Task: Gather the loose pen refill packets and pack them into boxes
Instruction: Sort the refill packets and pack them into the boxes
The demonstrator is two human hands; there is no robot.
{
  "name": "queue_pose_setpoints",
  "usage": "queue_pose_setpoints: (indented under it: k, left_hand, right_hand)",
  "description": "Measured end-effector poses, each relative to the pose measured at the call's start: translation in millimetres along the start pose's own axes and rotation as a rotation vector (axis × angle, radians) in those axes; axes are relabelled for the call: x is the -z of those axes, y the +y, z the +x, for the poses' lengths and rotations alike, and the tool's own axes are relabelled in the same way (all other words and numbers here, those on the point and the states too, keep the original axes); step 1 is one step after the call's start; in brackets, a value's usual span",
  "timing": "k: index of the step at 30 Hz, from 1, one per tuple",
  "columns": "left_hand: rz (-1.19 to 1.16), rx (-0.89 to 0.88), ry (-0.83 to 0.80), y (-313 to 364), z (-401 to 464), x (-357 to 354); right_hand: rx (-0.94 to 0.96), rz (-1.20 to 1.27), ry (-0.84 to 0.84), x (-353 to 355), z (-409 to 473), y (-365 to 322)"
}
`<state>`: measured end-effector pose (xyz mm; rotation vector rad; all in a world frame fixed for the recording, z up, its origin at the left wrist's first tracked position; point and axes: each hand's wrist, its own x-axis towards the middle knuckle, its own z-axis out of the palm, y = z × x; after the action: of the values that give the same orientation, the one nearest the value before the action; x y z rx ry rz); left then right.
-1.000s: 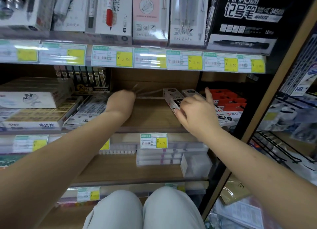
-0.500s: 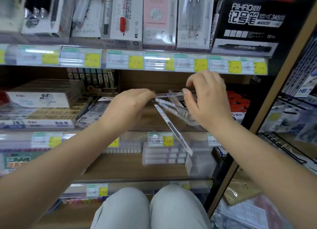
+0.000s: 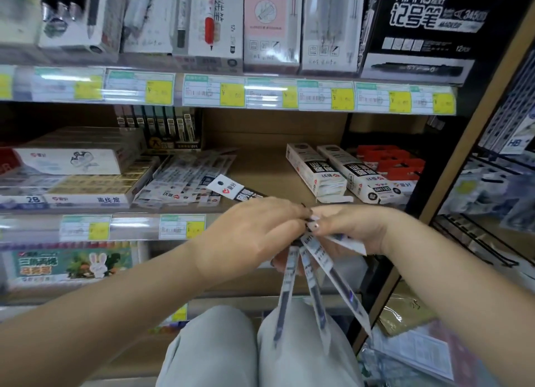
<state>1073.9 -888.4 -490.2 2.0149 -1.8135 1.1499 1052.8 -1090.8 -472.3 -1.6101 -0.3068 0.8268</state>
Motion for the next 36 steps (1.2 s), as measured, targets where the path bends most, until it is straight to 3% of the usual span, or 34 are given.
queue_pose_setpoints:
  k: [5,9,12,19,22,25,29,36]
  left_hand:
    - [0.014,0.039,-0.003,5,-5,-7]
    - [0.041,0.155,0.009,2,-12,-22]
    - [-0.049,0.407,0.048,-3,-19,-37]
    - [-0.553,1.128,0.278,30,-15,-45]
    - [-0.924,1.34,0.255,43,-16,-48]
    - [-1.325,1.458,0.161,57,-25,-56]
    - [-1.549,1.508,0.151,68,-42,-63]
    - [-1.57,1.516,0.25,81,-73,-67]
  right_hand:
    - [0.096,0.229,-0.09,-14,6,24]
    - [0.06,0.271,0.15,-27,9,21]
    - [0.092,0.248,0.336,-28,16,21]
    - [0.302,0.082,0.689,-33,36,29]
    - [0.356,0.074,0.804,-37,43,28]
    - [0.427,0.034,0.891,-44,50,26]
    - [0.47,0.024,0.923,-57,58,36]
    - [0.453,0.011,0.888,-67,74,70]
